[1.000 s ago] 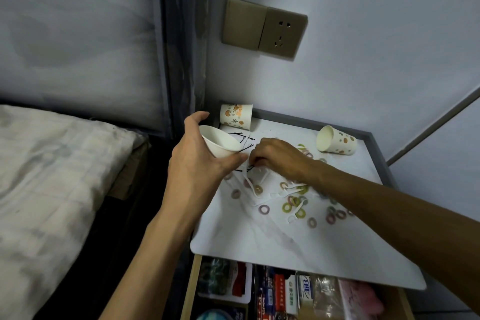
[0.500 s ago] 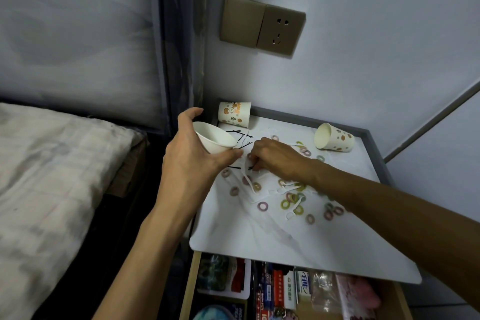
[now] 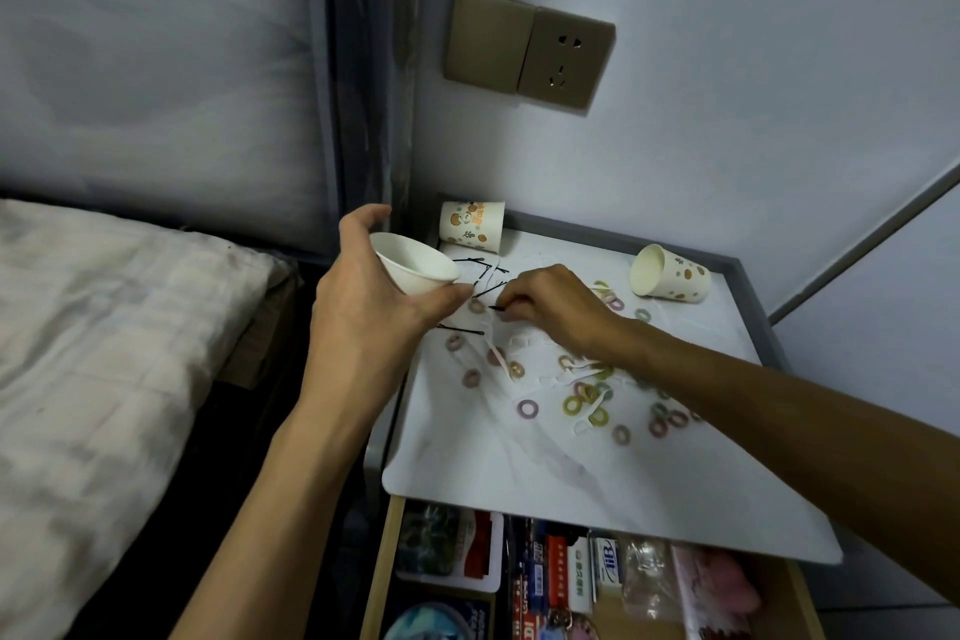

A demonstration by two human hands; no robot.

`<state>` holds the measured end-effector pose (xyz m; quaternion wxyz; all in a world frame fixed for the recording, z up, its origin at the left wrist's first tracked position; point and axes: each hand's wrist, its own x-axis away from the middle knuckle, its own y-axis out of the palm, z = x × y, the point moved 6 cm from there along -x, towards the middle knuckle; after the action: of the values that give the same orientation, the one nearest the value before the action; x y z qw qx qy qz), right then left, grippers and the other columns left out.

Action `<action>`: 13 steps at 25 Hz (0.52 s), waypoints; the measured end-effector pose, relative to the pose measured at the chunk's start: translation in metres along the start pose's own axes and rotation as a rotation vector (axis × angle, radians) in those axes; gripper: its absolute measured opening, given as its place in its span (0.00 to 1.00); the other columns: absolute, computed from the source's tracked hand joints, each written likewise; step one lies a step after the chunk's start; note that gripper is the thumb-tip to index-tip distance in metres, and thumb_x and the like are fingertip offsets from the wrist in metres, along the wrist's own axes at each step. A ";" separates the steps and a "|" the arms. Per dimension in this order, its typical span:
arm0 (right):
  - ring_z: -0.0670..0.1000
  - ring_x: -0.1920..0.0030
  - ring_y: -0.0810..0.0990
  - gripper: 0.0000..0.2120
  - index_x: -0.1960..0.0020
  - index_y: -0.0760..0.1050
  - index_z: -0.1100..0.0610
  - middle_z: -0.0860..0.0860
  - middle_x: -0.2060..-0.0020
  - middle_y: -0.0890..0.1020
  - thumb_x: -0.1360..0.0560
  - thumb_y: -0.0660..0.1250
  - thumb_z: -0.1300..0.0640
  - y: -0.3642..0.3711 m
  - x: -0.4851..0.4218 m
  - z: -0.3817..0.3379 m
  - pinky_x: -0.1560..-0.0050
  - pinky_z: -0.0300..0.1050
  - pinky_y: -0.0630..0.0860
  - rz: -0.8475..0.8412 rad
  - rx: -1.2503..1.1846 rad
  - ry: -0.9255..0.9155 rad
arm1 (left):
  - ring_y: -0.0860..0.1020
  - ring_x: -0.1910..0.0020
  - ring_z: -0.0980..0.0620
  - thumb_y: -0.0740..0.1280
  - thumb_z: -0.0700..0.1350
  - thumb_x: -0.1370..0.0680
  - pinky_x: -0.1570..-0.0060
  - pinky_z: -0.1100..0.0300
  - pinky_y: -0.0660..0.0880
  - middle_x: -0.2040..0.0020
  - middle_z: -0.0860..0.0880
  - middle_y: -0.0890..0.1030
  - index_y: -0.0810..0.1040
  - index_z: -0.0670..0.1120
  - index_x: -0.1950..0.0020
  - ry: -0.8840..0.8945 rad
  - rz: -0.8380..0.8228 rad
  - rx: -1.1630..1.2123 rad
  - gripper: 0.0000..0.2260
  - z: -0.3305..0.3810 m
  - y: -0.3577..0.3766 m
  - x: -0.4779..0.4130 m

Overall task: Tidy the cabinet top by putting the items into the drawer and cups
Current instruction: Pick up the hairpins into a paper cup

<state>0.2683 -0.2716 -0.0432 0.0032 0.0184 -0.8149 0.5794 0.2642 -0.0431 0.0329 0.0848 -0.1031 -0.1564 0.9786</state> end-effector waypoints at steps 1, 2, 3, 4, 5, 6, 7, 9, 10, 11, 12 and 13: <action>0.46 0.51 0.80 0.08 0.48 0.83 0.54 0.48 0.52 0.85 0.26 0.71 0.55 0.001 -0.005 -0.012 0.53 0.34 0.68 0.006 0.000 -0.026 | 0.73 0.48 0.53 0.80 0.51 0.35 0.51 0.62 0.69 0.47 0.53 0.74 0.65 0.52 0.30 -0.003 0.013 -0.005 0.38 -0.001 -0.002 -0.001; 0.46 0.50 0.81 0.08 0.47 0.83 0.54 0.48 0.52 0.85 0.26 0.72 0.55 0.005 -0.010 -0.022 0.52 0.34 0.69 0.011 0.014 -0.050 | 0.73 0.48 0.53 0.80 0.51 0.35 0.51 0.62 0.69 0.47 0.53 0.74 0.65 0.52 0.30 -0.007 0.022 -0.008 0.38 -0.001 -0.004 -0.001; 0.47 0.51 0.81 0.08 0.48 0.84 0.54 0.49 0.52 0.86 0.26 0.72 0.55 0.011 -0.016 -0.031 0.52 0.35 0.70 0.012 0.046 -0.062 | 0.73 0.48 0.54 0.80 0.51 0.35 0.51 0.62 0.69 0.47 0.54 0.73 0.65 0.52 0.30 -0.010 0.026 -0.010 0.38 -0.001 -0.006 -0.001; 0.50 0.52 0.82 0.07 0.49 0.84 0.54 0.51 0.54 0.86 0.27 0.72 0.56 0.018 -0.022 -0.037 0.53 0.38 0.73 0.011 0.090 -0.059 | 0.73 0.48 0.54 0.80 0.51 0.36 0.51 0.62 0.68 0.47 0.53 0.73 0.65 0.52 0.29 -0.012 0.027 -0.013 0.39 -0.001 -0.006 -0.001; 0.53 0.54 0.82 0.06 0.51 0.84 0.54 0.53 0.55 0.85 0.27 0.72 0.56 0.023 -0.027 -0.040 0.55 0.42 0.76 0.005 0.131 -0.044 | 0.73 0.47 0.53 0.80 0.51 0.36 0.50 0.62 0.68 0.47 0.53 0.73 0.65 0.52 0.29 -0.012 0.026 -0.016 0.39 -0.001 -0.006 0.000; 0.55 0.55 0.82 0.06 0.53 0.84 0.54 0.54 0.57 0.85 0.28 0.72 0.55 0.029 -0.030 -0.040 0.56 0.45 0.77 -0.008 0.151 -0.018 | 0.73 0.47 0.53 0.80 0.51 0.36 0.50 0.62 0.69 0.47 0.53 0.73 0.65 0.52 0.29 -0.009 0.024 -0.018 0.40 -0.001 -0.005 0.000; 0.56 0.56 0.82 0.05 0.55 0.84 0.55 0.55 0.59 0.85 0.28 0.72 0.55 0.033 -0.031 -0.040 0.57 0.47 0.78 -0.021 0.149 0.005 | 0.73 0.47 0.53 0.80 0.51 0.36 0.50 0.62 0.69 0.47 0.53 0.73 0.65 0.52 0.29 -0.007 0.023 -0.020 0.40 -0.001 -0.006 0.001; 0.57 0.57 0.81 0.04 0.56 0.82 0.56 0.56 0.59 0.84 0.28 0.70 0.56 0.037 -0.029 -0.039 0.58 0.48 0.76 -0.017 0.147 0.016 | 0.73 0.47 0.53 0.80 0.51 0.36 0.50 0.62 0.69 0.47 0.53 0.73 0.65 0.52 0.29 -0.007 0.024 -0.023 0.40 -0.003 -0.006 0.000; 0.57 0.57 0.80 0.04 0.57 0.82 0.56 0.56 0.58 0.83 0.27 0.69 0.57 0.039 -0.027 -0.040 0.58 0.48 0.76 -0.007 0.164 0.004 | 0.73 0.47 0.53 0.80 0.51 0.36 0.49 0.61 0.69 0.47 0.53 0.74 0.65 0.52 0.29 -0.009 0.024 -0.024 0.40 -0.004 -0.007 -0.001; 0.57 0.56 0.80 0.05 0.57 0.81 0.58 0.56 0.57 0.83 0.27 0.68 0.58 0.041 -0.025 -0.041 0.58 0.49 0.75 0.004 0.193 -0.012 | 0.74 0.46 0.52 0.80 0.51 0.36 0.49 0.61 0.70 0.47 0.53 0.74 0.65 0.52 0.29 -0.012 0.023 -0.024 0.40 -0.005 -0.007 -0.001; 0.58 0.55 0.80 0.05 0.56 0.81 0.59 0.56 0.56 0.83 0.27 0.66 0.59 0.043 -0.022 -0.041 0.58 0.49 0.75 0.013 0.229 -0.030 | 0.74 0.46 0.52 0.80 0.51 0.36 0.49 0.61 0.70 0.47 0.53 0.74 0.65 0.52 0.29 -0.014 0.021 -0.021 0.39 -0.005 -0.007 -0.001; 0.58 0.54 0.80 0.05 0.55 0.80 0.60 0.57 0.56 0.82 0.27 0.66 0.60 0.044 -0.020 -0.039 0.57 0.50 0.75 0.019 0.259 -0.041 | 0.74 0.46 0.52 0.80 0.51 0.36 0.49 0.61 0.70 0.47 0.53 0.74 0.65 0.52 0.29 -0.016 0.019 -0.018 0.39 -0.004 -0.006 0.000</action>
<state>0.2862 -0.2196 -0.0727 -0.0215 0.0227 -0.7333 0.6792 0.2664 -0.0362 0.0311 0.0734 -0.0976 -0.1647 0.9787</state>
